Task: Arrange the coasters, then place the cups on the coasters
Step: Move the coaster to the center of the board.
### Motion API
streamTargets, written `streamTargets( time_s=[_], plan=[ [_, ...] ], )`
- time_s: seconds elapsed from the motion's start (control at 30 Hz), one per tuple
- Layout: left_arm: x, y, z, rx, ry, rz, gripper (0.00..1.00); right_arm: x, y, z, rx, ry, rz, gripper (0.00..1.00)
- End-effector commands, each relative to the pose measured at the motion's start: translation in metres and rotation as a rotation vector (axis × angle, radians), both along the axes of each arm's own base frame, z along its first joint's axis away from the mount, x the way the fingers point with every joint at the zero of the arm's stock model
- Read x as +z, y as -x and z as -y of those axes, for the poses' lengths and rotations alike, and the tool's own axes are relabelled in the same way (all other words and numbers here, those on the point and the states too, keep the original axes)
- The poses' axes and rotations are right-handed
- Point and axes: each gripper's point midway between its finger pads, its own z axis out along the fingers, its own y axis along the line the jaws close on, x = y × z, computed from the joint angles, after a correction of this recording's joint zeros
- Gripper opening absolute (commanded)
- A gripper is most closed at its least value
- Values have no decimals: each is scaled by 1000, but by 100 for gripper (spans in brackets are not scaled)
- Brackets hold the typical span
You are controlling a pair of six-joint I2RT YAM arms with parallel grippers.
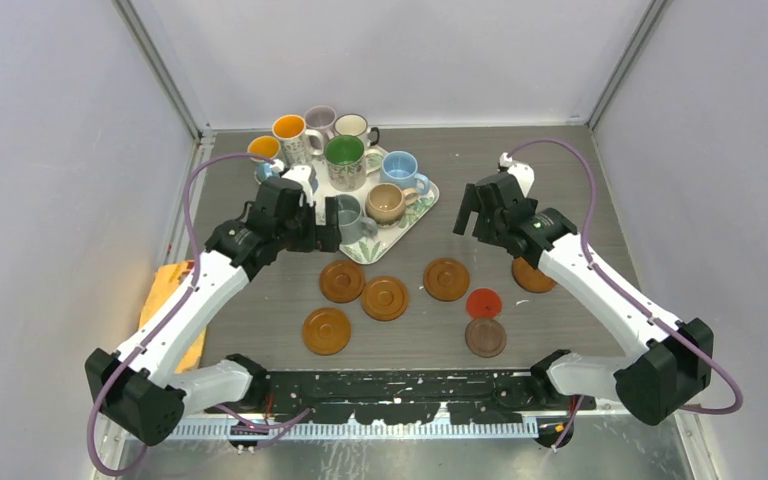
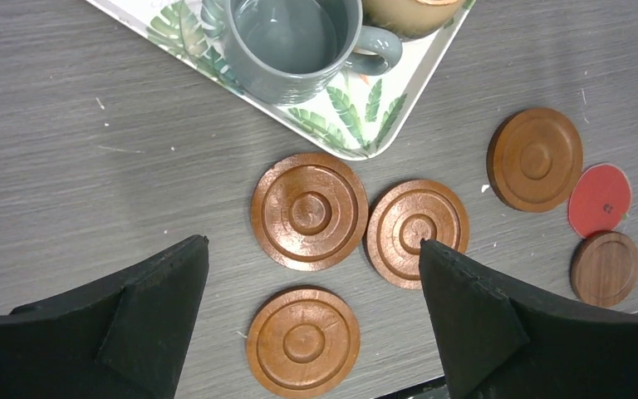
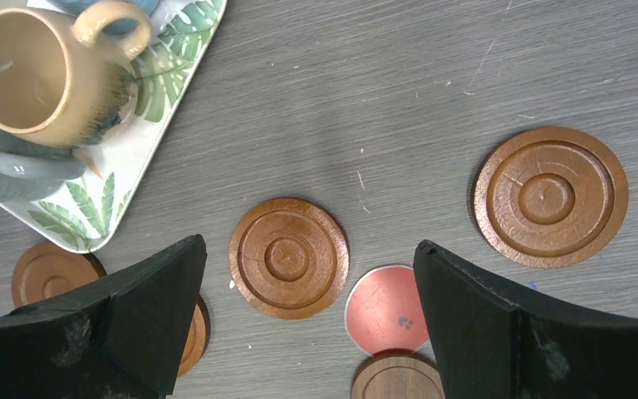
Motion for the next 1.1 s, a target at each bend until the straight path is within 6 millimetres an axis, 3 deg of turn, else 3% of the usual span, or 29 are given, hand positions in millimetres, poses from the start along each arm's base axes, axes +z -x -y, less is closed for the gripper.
streamTargets(
  time_s=[0.0, 0.13, 0.3, 0.53, 0.9, 1.07],
  plan=[
    [5, 6, -3, 24, 28, 13, 100, -6, -6, -7, 5, -21, 0, 100],
    [-21, 19, 3, 28, 72, -64, 100, -19, -4, -14, 21, -31, -39, 100],
    [-60, 33, 28, 22, 208, -168, 100, -33, 0, -23, 44, -38, -73, 100],
    [-112, 50, 56, 35, 194, -262, 100, -50, 4, -34, 71, -29, -118, 100],
    [-140, 2, 86, 39, 167, -237, 100, -57, 9, -33, 73, -12, -128, 100],
    [-160, -8, 82, 99, 118, -261, 100, -58, 12, -29, 65, -5, -125, 100]
  ],
)
